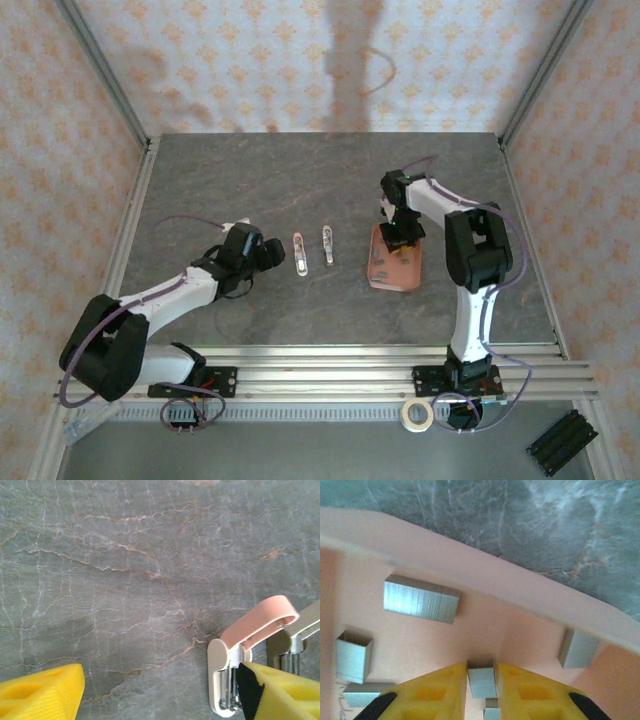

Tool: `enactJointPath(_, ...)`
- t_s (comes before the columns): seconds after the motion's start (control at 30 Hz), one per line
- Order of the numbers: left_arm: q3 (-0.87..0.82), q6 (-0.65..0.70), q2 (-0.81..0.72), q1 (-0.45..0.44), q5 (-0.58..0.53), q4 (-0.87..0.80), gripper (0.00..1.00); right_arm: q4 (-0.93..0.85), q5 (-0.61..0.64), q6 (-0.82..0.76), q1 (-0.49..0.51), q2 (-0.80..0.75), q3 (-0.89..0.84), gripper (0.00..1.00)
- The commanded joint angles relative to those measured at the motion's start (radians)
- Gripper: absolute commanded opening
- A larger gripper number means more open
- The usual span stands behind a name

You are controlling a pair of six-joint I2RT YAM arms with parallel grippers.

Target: Load the staples into the stapler

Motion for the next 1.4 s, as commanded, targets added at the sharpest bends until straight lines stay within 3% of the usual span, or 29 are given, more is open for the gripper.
enactJointPath(0.0, -0.007, 0.006, -0.048, 0.006, -0.025, -0.032, 0.81, 0.037, 0.009, 0.060, -0.010, -0.121, -0.028, 0.22)
enactJointPath(0.23, -0.050, 0.006, -0.123, 0.006, -0.010, -0.025, 0.80, 0.054, -0.073, 0.169, 0.000, -0.350, -0.147, 0.22)
enactJointPath(0.33, -0.063, 0.007, -0.141, 0.003, -0.003, -0.013, 0.80, 0.052, -0.054, 0.224, 0.032, -0.441, -0.209, 0.22)
enactJointPath(0.77, -0.082, 0.015, -0.114, -0.013, 0.069, 0.045, 0.80, 0.075, 0.033, 0.588, 0.362, -0.722, -0.451, 0.22)
enactJointPath(1.07, -0.094, 0.012, -0.118, -0.036, 0.081, 0.056, 0.80, 0.130, 0.116, 0.834, 0.623, -0.743, -0.552, 0.22)
enactJointPath(1.37, -0.110, 0.008, -0.133, -0.043, 0.076, 0.066, 0.80, 0.253, 0.078, 0.919, 0.723, -0.655, -0.617, 0.23)
